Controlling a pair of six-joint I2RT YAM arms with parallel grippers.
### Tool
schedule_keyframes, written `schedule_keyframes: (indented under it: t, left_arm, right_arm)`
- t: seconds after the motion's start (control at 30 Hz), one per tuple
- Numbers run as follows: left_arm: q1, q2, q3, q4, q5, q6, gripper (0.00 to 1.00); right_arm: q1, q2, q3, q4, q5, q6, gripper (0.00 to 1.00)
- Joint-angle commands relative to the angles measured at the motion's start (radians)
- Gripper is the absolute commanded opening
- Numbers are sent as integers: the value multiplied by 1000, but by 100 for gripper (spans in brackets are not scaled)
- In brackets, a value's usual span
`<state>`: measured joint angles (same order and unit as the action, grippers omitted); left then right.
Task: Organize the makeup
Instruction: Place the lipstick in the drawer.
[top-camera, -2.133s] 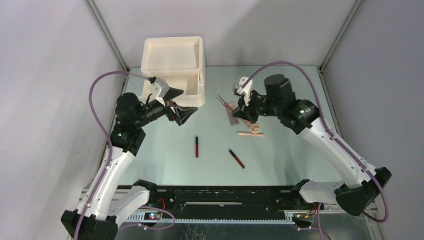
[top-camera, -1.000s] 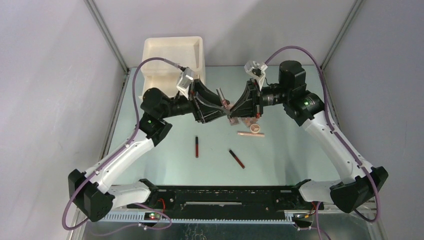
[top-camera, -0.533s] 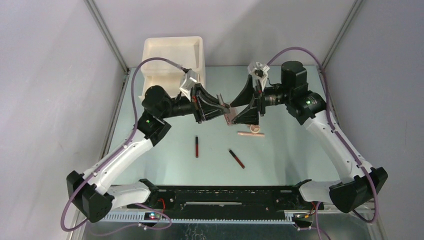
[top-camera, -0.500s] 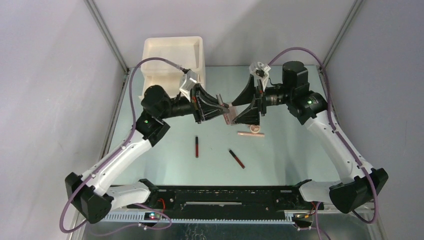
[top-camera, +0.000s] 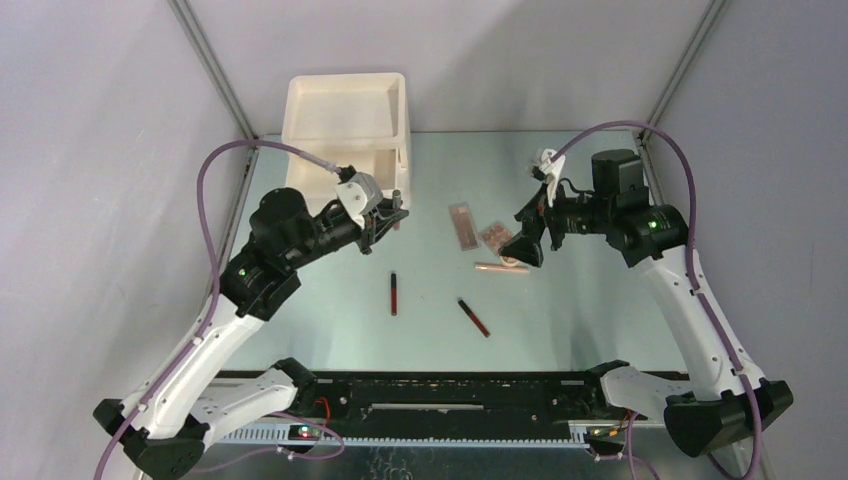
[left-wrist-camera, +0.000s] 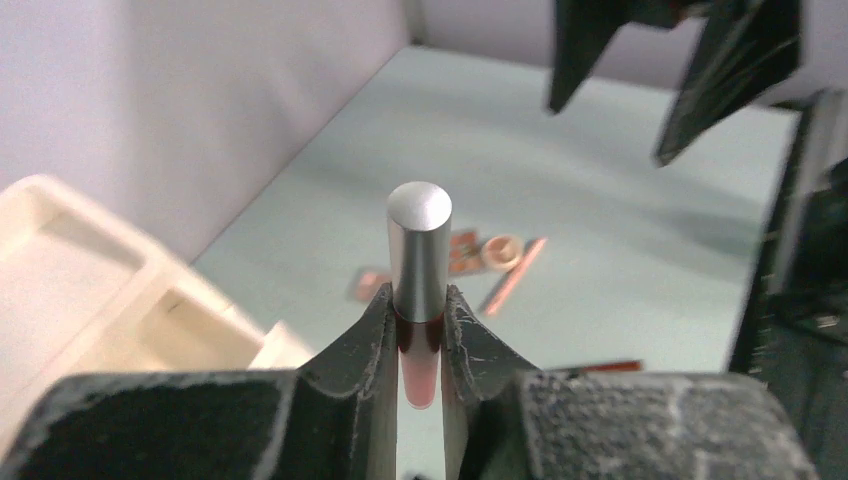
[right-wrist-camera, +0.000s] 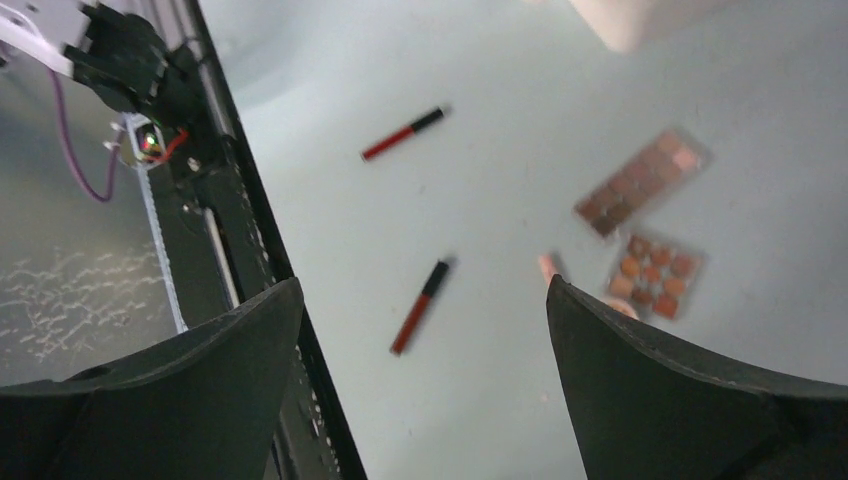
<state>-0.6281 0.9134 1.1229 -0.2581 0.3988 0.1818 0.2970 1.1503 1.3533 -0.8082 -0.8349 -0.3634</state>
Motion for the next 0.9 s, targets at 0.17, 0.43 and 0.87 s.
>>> schedule_keyframes:
  t: [0.17, 0.43, 0.87]
  left_arm:
    - [-1, -23, 82, -172, -356, 373, 0]
    - [23, 51, 71, -218, -481, 598, 0]
    - [147, 295, 188, -262, -562, 892, 0]
  right_arm:
    - [-62, -53, -119, -79, 115, -73, 100]
    - [-77, -59, -211, -9, 81, -64, 100]
    - [-88, -60, -262, 9, 101, -81, 100]
